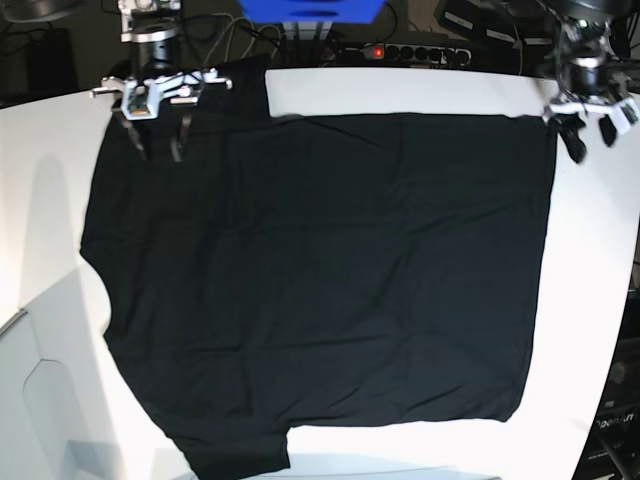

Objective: Fold the T-shirt properly
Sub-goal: 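Close both grippers on the shirt's shoulder corners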

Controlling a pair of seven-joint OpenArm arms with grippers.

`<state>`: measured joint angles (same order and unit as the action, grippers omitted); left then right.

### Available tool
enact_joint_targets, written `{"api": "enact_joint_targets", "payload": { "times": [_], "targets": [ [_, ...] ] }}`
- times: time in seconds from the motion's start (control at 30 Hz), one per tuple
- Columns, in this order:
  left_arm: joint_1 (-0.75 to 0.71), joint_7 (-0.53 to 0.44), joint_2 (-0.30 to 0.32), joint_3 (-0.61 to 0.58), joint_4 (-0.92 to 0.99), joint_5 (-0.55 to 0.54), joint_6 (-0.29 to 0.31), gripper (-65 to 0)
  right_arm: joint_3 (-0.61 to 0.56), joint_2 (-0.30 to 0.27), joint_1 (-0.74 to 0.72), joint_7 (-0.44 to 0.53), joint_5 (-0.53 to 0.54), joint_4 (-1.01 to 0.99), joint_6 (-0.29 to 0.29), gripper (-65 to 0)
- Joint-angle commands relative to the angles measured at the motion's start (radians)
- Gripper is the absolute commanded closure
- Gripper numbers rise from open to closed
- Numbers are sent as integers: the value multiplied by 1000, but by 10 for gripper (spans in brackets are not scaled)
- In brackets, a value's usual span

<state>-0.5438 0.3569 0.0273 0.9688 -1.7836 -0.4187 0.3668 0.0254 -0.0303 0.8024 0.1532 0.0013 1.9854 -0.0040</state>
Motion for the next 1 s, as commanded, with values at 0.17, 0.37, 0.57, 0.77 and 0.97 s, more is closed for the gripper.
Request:
{"api": "enact_joint_targets", "payload": {
  "times": [0.17,0.37,0.57,0.77,0.97],
  "targets": [
    [57,26,10,66,40,-6,5,-473,77,2,-4,26,4,-67,6,-287],
    [63,27,30,63,141,-1,116,-472,156,20,-11,27,6,-145,6,-287],
    [63,31,30,54,207,2,148,-472,206,50,-24,32,6,-174,9,-287],
    [83,24,32,-6,239,80,150,-472,199,50,-24,33,6,-174,9,-287],
    [92,31,27,-14,244,106,151,-470,204,51,-24,33,6,-174,9,-287]
  ]
}}
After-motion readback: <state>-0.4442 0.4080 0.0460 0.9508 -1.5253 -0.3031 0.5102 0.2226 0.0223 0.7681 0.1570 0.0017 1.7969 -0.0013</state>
